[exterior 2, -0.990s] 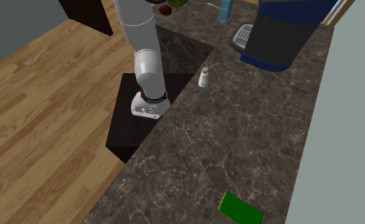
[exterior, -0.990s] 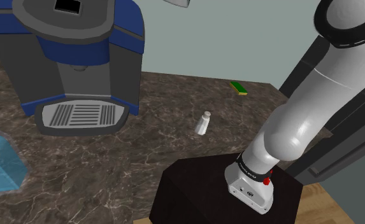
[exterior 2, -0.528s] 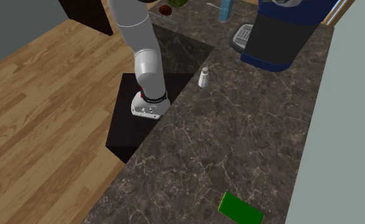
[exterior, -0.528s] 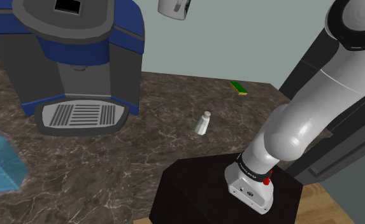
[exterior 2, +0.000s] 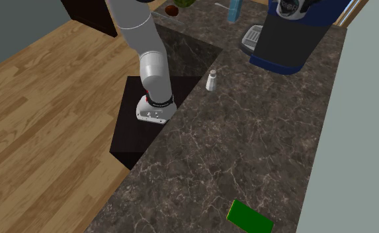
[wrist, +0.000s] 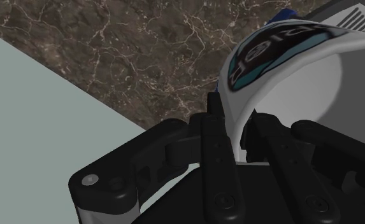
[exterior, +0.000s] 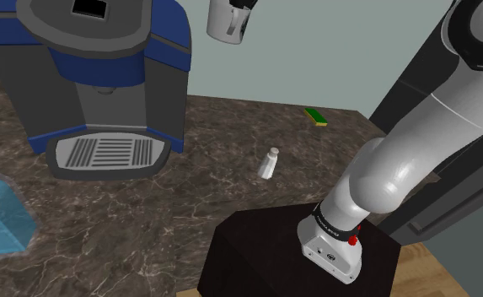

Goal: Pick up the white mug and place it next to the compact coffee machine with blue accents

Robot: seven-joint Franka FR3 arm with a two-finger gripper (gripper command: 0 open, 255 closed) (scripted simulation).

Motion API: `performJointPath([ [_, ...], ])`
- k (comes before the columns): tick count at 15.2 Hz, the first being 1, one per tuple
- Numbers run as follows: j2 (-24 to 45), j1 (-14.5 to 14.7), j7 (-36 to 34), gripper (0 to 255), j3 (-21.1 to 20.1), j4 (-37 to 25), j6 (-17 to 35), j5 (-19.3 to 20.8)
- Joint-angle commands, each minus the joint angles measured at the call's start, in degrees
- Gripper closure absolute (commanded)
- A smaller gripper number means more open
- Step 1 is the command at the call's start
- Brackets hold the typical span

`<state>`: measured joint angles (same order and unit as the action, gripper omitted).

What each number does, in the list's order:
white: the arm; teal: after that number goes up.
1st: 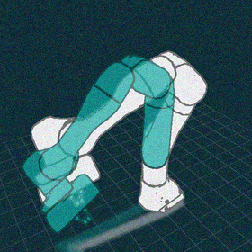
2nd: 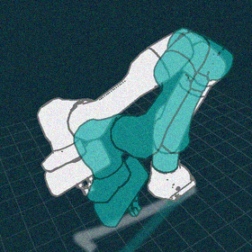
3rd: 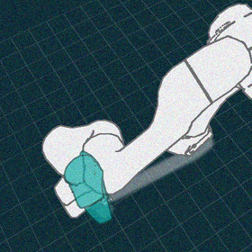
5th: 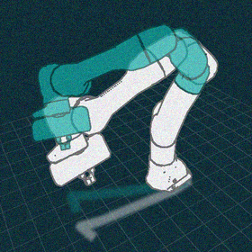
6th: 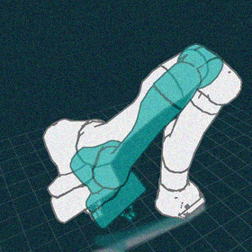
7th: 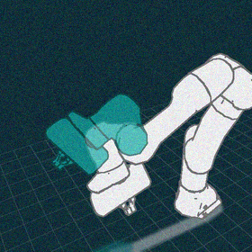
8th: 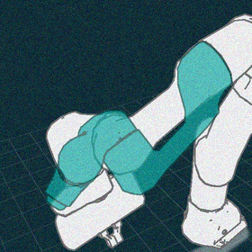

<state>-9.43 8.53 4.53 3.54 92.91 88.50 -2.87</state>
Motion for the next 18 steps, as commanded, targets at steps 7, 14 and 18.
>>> performJointPath([
  [7, -2.2, 0.0, 0.2, 255, -0.1, 8.8, 6.6, 0.1],
  [14, -3.3, 0.0, 0.5, 255, -0.1, 15.4, 12.1, 0.1],
  [18, -3.6, 0.0, 0.6, 255, -0.1, 18.8, 15.2, 0.1],
])
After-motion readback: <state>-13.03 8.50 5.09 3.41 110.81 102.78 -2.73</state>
